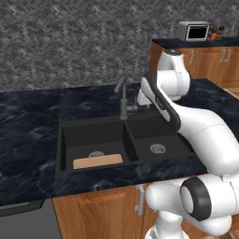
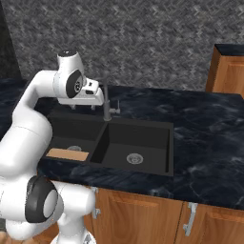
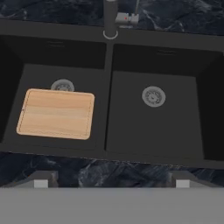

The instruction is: Turn on the sink faucet with hot water and rinse the cutting board for ten seconds, then turn off the faucet. Push the cutting board to reach the water if necessary.

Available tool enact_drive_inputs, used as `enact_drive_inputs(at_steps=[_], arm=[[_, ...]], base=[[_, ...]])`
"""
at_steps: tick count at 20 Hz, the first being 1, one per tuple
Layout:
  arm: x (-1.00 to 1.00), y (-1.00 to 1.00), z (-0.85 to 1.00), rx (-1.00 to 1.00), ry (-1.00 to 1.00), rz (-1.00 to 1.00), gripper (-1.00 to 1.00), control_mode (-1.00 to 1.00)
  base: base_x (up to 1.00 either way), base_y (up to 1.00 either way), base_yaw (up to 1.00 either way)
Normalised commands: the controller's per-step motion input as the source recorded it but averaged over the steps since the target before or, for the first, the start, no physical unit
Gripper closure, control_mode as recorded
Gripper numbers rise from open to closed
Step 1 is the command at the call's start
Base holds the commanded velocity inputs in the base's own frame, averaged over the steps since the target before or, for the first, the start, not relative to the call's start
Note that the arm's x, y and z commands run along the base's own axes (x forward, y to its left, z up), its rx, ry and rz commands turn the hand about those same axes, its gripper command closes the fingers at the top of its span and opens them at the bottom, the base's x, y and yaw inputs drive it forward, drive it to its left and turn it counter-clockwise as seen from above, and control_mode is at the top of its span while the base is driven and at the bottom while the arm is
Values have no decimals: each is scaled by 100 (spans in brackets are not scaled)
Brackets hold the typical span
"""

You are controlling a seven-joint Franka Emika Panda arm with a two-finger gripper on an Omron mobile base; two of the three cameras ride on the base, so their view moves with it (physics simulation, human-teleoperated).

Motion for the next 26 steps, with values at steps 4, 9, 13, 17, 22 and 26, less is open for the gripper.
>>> enact_drive_inputs(at_steps=[4, 9, 13, 17, 22, 26], arm=[[82, 0, 4, 0, -5, 0, -100, -100], [81, 0, 0, 0, -3, 0, -100, -100], [72, 0, 0, 0, 0, 0, -100, -100], [53, 12, 0, 0, 0, -1, -100, -100], [45, 20, 0, 0, 0, -2, -100, -100], [46, 17, 0, 0, 0, -1, -100, -100]], base=[[0, 0, 0], [0, 0, 0], [0, 0, 0], [0, 0, 0], [0, 0, 0], [0, 0, 0]])
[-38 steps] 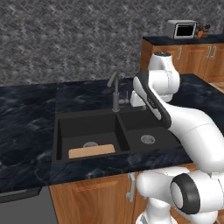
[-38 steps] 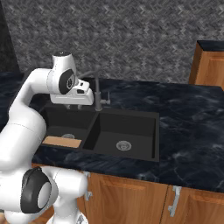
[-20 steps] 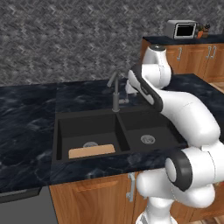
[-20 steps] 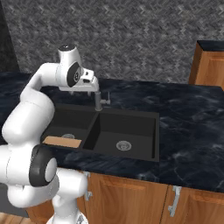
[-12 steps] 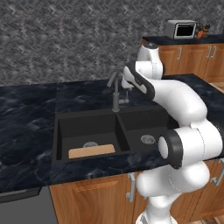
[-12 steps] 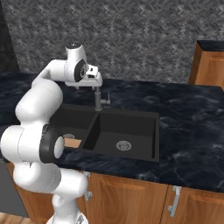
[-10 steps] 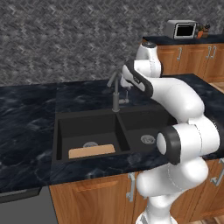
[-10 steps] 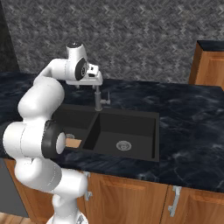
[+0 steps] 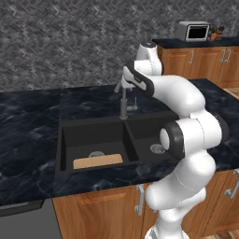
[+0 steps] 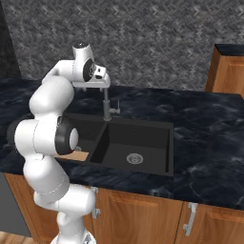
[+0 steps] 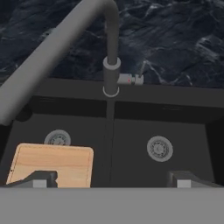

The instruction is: Turn on the sink faucet with hot water and rinse the cutting board for ten seconds, then turn off the faucet. Push the cutting board to reach the water if necessary.

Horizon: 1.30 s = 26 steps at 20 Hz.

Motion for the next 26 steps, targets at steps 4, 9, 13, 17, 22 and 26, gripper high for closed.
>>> enact_drive_inputs(at_steps=[4, 9, 13, 17, 22, 26], arm=[[42, 1, 0, 0, 0, -2, -100, -100], [44, 0, -4, 0, -2, -1, -100, -100], [35, 0, -23, 0, -9, 0, -100, -100], [18, 0, -32, 0, -17, 0, -100, -100], [19, 0, -35, 0, -11, 0, -100, -100], [15, 0, -24, 0, -4, 0, -100, -100]], base=[[0, 0, 0], [0, 0, 0], [0, 0, 0], [0, 0, 0], [0, 0, 0], [0, 0, 0]])
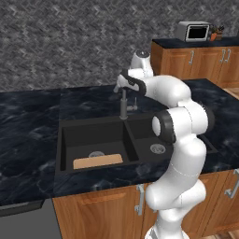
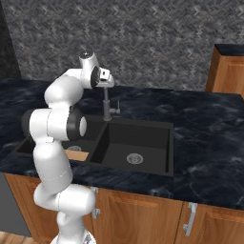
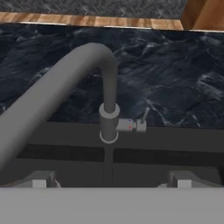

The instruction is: Turn on the sink faucet with hot water and rinse the cutting board for ten seconds, then turn off the faucet. Push the cutting board to reach the water if necessary.

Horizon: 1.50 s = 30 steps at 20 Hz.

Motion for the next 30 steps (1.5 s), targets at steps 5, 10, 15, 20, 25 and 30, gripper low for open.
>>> enact_drive_inputs(at_steps=[5, 10, 15, 20, 25, 30], arm=[[22, 0, -10, 0, 0, 0, -100, -100], [33, 0, -21, 0, 0, 0, -100, -100], [37, 0, -31, 0, 0, 0, -100, -100], [23, 0, -36, 0, 0, 0, -100, -100], [8, 0, -38, 2, 0, 0, -100, -100], [0, 0, -5, 1, 0, 0, -100, -100]], base=[[0, 0, 0], [0, 0, 0], [0, 0, 0], [0, 0, 0], [0, 0, 0], [0, 0, 0]])
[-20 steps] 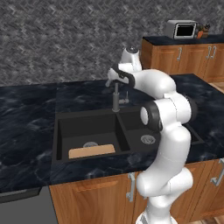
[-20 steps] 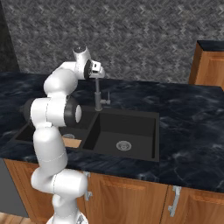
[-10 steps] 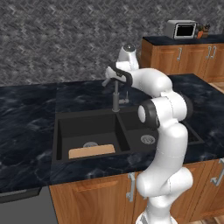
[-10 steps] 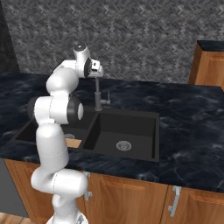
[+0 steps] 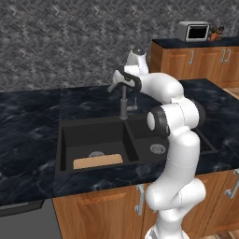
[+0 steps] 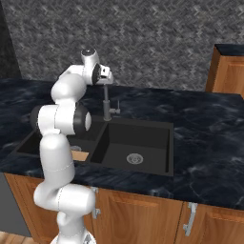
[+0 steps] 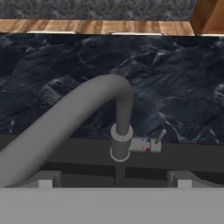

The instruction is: Turn on the sink faucet with hot water and rinse the cutting board for ten seconds, then turn off the faucet. Push the cutting board to reach the water if necessary.

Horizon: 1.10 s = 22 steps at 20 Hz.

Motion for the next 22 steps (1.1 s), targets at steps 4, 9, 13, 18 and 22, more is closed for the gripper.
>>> enact_drive_inputs(at_steps=[4, 9, 13, 18, 22], arm=[[3, 11, -2, 0, 0, 0, -100, -100], [8, 17, -6, 0, 0, 0, -100, -100], [8, 17, -5, 0, 0, 0, -100, -100], [7, 13, 0, 0, 0, 0, -100, -100], [7, 9, 0, 0, 0, 0, -100, -100]], base=[[0, 0, 0], [0, 0, 0], [0, 0, 0], [0, 0, 0], [0, 0, 0]])
